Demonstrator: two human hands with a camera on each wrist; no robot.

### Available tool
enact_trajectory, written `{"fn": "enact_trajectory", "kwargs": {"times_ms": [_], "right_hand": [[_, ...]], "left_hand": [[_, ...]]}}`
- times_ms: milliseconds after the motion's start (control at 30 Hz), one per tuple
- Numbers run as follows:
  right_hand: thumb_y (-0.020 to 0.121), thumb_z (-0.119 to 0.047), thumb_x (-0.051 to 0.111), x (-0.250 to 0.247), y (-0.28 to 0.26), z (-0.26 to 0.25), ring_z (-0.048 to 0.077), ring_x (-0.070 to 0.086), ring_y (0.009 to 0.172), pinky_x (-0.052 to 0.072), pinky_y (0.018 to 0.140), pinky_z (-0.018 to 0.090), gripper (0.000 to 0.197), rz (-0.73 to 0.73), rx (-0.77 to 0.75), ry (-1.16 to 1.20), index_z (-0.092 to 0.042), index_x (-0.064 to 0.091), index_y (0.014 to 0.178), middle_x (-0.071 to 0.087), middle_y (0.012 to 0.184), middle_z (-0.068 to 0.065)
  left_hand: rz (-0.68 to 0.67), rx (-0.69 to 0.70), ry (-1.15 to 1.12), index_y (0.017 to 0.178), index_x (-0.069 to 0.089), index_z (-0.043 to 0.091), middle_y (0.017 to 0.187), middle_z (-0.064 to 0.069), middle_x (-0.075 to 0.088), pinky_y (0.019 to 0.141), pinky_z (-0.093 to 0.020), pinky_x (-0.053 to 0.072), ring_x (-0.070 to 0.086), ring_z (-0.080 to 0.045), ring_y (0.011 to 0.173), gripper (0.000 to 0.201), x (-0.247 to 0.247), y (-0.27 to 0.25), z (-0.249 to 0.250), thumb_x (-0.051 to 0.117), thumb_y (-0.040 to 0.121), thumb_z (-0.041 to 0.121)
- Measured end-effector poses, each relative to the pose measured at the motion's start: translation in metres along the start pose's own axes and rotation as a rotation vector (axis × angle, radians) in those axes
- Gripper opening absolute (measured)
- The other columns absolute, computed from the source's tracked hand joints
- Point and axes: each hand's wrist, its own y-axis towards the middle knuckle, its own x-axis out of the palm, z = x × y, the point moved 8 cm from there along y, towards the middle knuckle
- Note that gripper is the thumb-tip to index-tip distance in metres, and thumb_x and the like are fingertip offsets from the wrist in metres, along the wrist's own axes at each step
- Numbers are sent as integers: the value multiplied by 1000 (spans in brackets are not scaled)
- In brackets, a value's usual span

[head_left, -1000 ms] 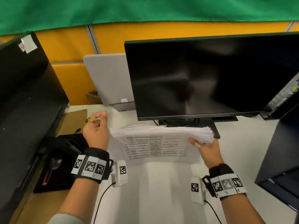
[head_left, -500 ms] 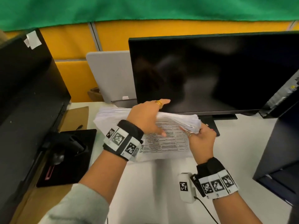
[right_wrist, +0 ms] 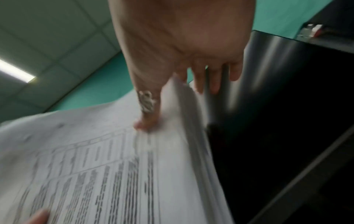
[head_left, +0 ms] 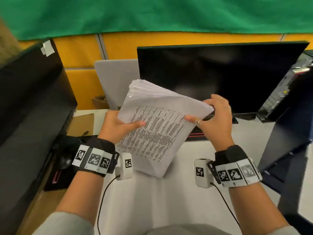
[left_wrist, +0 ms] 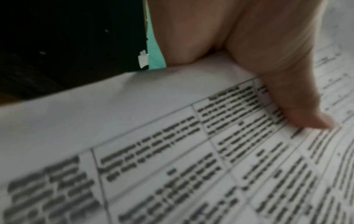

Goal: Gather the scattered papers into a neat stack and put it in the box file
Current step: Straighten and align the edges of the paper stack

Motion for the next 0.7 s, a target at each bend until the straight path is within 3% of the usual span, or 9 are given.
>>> {"fn": "enact_trajectory", "kwargs": {"times_ms": [67, 100, 167, 200, 300, 400, 533, 633, 700], "right_hand": [[53, -37, 87, 8, -5, 6, 16, 44, 124, 44, 100, 27, 96, -84, 127, 488, -24, 34, 132, 37, 141, 6], [50, -32, 89, 19, -10, 6, 19, 51, 120, 51, 93, 35, 107, -187, 192, 717, -26, 26, 137, 40, 139, 6], [49, -26, 89, 36, -22, -2, 24, 65, 102, 58, 72, 40, 99, -391, 261, 942, -18, 37, 132, 61, 120, 7], [52, -20, 88, 38, -26, -7, 25, 68, 96, 57, 69, 38, 79, -441, 268, 968, -14, 50, 122, 69, 107, 6], [60, -7, 78, 30, -42, -6, 24, 71, 90, 58, 69, 38, 41, -371, 274, 911, -17, 64, 97, 74, 93, 4], [59, -14, 79, 32, -65, 10, 15, 70, 90, 59, 72, 35, 41, -285, 307, 824, -26, 64, 96, 72, 95, 1], [66, -9, 79, 24, -75, 23, 6, 69, 86, 58, 70, 27, 39, -207, 301, 769, -29, 64, 96, 72, 93, -6], [58, -13, 83, 19, -69, 27, 15, 70, 92, 59, 75, 37, 46, -306, 278, 795, -24, 66, 99, 73, 96, 1], [53, -16, 85, 22, -69, 28, 26, 68, 98, 57, 79, 45, 57, -438, 270, 824, -19, 64, 106, 72, 103, 8]], "left_hand": [[36, -11, -140, 85, 59, 26, 69, 22, 70, 56, -6, 49, 65, 11, 70, 34, -5, -12, -7, 78, 65, 5], [61, -27, -183, 93, 59, 23, 80, 17, 72, 62, -9, 50, 67, 6, 79, 42, -6, -15, -14, 82, 61, 12], [118, -55, -232, 114, 54, 16, 105, 4, 69, 73, -18, 51, 64, -7, 98, 76, -4, -19, -32, 89, 48, 31], [130, -65, -261, 117, 53, 15, 109, 2, 67, 74, -19, 52, 64, -9, 101, 82, 1, -22, -38, 89, 47, 33], [161, -55, -302, 102, 60, 25, 98, 8, 68, 69, -13, 53, 65, 0, 92, 49, 27, -38, -47, 82, 60, 16], [167, -54, -290, 99, 60, 30, 96, 12, 67, 69, -11, 53, 64, 9, 87, 45, 58, -60, -61, 81, 64, 11], [213, -61, -354, 105, 61, 23, 97, 11, 68, 73, -15, 55, 64, 3, 91, 47, 63, -63, -65, 82, 64, 11], [109, -60, -352, 95, 61, 31, 87, 15, 71, 73, -17, 55, 66, 4, 85, 47, 59, -53, -61, 84, 59, 11], [-31, -73, -316, 100, 61, 32, 95, 13, 72, 82, -26, 54, 67, -2, 94, 59, 61, -53, -60, 89, 49, 27]]}}
